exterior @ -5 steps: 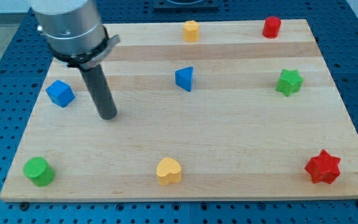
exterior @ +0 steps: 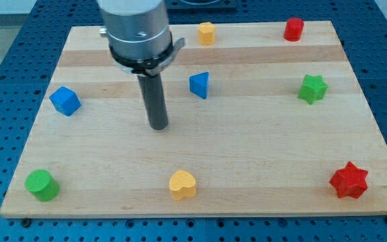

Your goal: Move your arm towards blue triangle

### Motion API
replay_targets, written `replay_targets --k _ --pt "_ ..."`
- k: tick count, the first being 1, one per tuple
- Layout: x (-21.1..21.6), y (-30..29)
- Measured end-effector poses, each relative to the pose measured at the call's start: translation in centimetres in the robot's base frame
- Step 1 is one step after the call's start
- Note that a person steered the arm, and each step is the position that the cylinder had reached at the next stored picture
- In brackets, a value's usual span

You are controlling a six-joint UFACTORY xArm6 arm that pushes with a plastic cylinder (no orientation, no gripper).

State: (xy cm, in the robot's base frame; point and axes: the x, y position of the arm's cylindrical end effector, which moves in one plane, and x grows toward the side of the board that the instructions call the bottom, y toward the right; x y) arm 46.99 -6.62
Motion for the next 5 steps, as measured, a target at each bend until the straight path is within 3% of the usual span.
replay_targets --k 2,5 --pt "-0.6 7.4" --pt "-4.6 6.8"
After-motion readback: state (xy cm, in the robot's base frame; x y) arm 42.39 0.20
